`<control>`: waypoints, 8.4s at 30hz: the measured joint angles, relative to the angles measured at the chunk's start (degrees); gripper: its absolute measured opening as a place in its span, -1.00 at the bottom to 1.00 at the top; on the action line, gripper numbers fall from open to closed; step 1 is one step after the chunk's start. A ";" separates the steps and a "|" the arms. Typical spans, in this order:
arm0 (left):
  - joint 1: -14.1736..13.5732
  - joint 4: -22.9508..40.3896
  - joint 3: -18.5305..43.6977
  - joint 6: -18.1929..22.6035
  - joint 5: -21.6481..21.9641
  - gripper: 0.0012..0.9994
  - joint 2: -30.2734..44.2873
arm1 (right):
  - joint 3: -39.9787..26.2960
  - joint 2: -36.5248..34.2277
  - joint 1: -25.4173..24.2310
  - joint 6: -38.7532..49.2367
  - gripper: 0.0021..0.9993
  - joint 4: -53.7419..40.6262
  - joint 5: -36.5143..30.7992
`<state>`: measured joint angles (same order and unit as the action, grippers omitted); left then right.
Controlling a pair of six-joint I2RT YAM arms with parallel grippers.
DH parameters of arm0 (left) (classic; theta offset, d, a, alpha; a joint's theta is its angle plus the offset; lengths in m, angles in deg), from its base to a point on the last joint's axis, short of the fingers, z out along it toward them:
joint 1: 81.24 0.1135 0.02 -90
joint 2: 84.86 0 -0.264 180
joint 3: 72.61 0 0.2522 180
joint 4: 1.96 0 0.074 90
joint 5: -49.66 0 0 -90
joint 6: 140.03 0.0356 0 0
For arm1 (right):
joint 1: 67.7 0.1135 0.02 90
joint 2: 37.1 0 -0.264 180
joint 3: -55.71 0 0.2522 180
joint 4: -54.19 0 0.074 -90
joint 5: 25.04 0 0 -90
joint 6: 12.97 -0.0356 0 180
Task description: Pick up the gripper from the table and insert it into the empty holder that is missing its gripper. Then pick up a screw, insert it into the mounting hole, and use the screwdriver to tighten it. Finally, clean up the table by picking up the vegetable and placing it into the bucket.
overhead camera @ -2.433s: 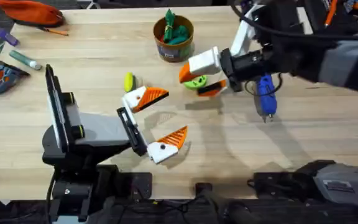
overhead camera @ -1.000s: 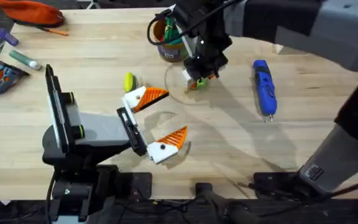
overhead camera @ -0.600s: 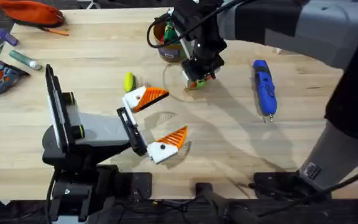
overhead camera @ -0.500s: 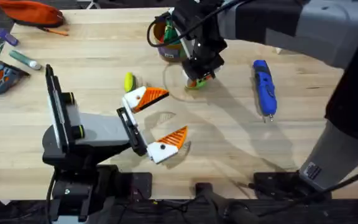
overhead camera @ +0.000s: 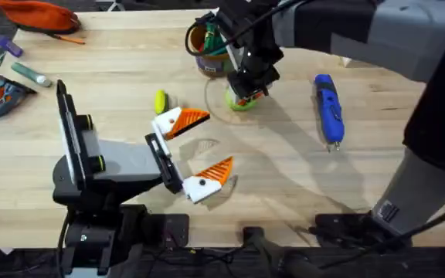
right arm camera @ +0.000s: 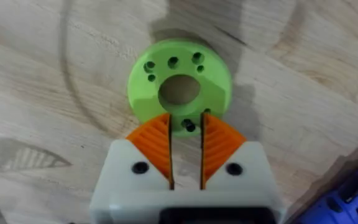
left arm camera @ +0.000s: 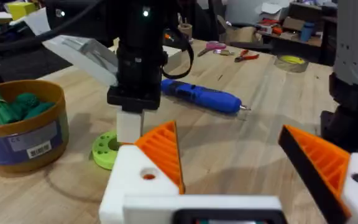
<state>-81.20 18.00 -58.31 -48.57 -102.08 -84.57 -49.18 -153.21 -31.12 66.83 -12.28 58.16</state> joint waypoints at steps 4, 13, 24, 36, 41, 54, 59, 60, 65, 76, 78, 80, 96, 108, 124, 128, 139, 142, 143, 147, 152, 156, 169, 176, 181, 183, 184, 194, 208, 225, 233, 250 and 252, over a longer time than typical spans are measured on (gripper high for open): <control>0.00 0.00 0.00 0.00 0.00 0.98 0.00 | 0.00 -0.11 0.07 0.00 -0.68 0.09 0.39; 0.00 -0.02 0.00 0.00 0.00 0.97 0.01 | -0.07 -0.17 -0.04 -0.01 -0.99 -0.23 0.39; 0.00 0.00 0.00 0.00 0.00 0.98 0.02 | -0.07 -0.16 -0.04 0.00 -0.99 -0.37 0.33; 0.00 -0.01 0.00 0.00 0.00 0.97 0.02 | -1.89 -0.09 -0.04 0.00 -0.99 -2.81 0.17; 0.00 -0.02 0.00 0.00 0.00 0.97 0.00 | -6.24 0.64 -0.04 0.02 -0.99 -5.69 0.17; 0.00 -0.02 0.00 0.00 0.00 0.97 0.02 | -17.69 6.99 0.24 0.24 -0.99 -16.79 -0.02; 0.00 -0.02 0.00 0.00 0.00 0.97 0.00 | -26.31 7.80 2.39 0.85 -0.99 -24.93 -0.32; 0.00 0.00 0.00 0.00 0.00 0.97 0.00 | -27.95 7.86 3.15 0.91 -0.99 -25.82 -0.43; 0.00 -0.02 0.00 0.01 0.00 0.97 0.02 | -33.76 8.13 8.45 1.65 -0.99 -28.57 -0.50; 0.00 0.00 0.00 0.00 0.00 0.98 0.01 | -34.40 8.15 21.85 2.56 -0.99 -29.63 -0.46; 0.00 -0.02 0.00 0.00 0.00 0.97 0.00 | -34.40 8.15 23.05 2.77 -0.99 -29.63 -0.46; 0.00 -0.02 0.00 0.00 0.00 0.98 0.02 | -34.40 8.13 24.11 3.03 -0.99 -29.61 -0.45; 0.00 -0.02 0.00 0.00 0.00 0.97 0.02 | -40.50 0.97 25.14 9.02 -0.99 -30.88 3.26; 0.00 -0.01 0.00 0.02 0.00 0.97 0.00 | -41.03 0.11 26.51 10.27 -0.99 -29.77 3.46; 0.00 0.03 0.00 -0.24 0.00 0.97 0.02 | -41.16 -2.61 26.95 10.79 -0.99 -28.52 3.45; 0.00 0.00 0.00 -0.24 0.00 0.97 0.02 | -41.20 -2.67 26.84 11.24 -0.99 -28.74 3.45; 0.00 0.03 0.00 -0.28 0.00 0.97 0.02 | -41.37 -3.03 26.73 11.54 -0.99 -28.10 3.45; 0.00 0.03 0.00 -0.47 -0.02 0.97 0.02 | -41.64 -3.38 26.73 11.54 -0.99 -27.89 3.45; 0.00 0.03 0.00 -0.50 -0.02 0.97 0.02 | -41.74 -3.47 26.73 11.54 -0.99 -27.86 3.45; 0.00 0.03 0.00 -0.66 -0.15 0.98 0.02 | -41.86 -3.65 26.73 11.54 -0.99 -27.70 3.45; 0.00 0.03 0.00 -0.61 -0.15 0.98 0.02 | -42.26 -3.70 26.73 11.76 -0.99 -28.58 3.45; 0.00 0.00 0.00 -0.39 -0.15 0.98 0.02 | -43.13 -3.98 26.73 11.81 -0.99 -29.39 3.45; 0.00 0.00 0.00 -0.21 -0.15 0.98 0.02 | -43.68 -4.04 26.73 11.96 -0.99 -29.63 3.45; 0.00 0.00 0.00 -0.19 -0.15 0.97 0.02 | -43.82 -4.65 26.73 11.96 -0.99 -30.39 3.45; 0.00 0.05 0.00 -1.01 -0.13 0.97 0.27 | -43.96 -6.15 26.67 11.96 -0.99 -30.25 3.41; 0.00 0.05 0.00 -0.94 -0.16 0.97 0.28 | -44.06 -6.15 26.62 11.96 -0.99 -30.23 3.43; 0.00 0.05 0.00 -0.94 -0.15 0.97 0.28 | -44.06 -6.15 26.62 11.96 -0.99 -30.20 3.43; 0.00 0.04 0.00 -0.92 -0.15 0.97 0.28 | -44.09 -6.15 26.62 11.96 -0.99 -30.20 3.43; 0.00 0.05 0.00 -0.92 -0.15 0.98 0.28 | -44.09 -6.16 26.62 11.96 -0.99 -30.20 3.43; 0.00 0.05 0.00 -0.92 -0.15 0.97 0.28 | -44.09 -6.15 26.62 11.96 -0.99 -30.20 3.41; 0.00 0.05 0.00 -0.90 -0.15 0.98 0.28 | -44.09 -6.15 26.62 11.96 -0.99 -30.20 3.43; 0.00 0.05 0.00 -0.89 -0.22 0.97 0.28 | -44.09 -6.15 26.24 12.10 -0.28 -30.14 2.11; 0.00 0.05 0.00 -0.96 -0.20 0.97 0.28 | -44.20 -6.15 25.52 12.07 0.14 -30.15 1.22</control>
<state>-81.20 18.04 -58.31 -49.54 -102.28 -84.28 -93.38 -159.36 -5.60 78.91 -42.43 59.38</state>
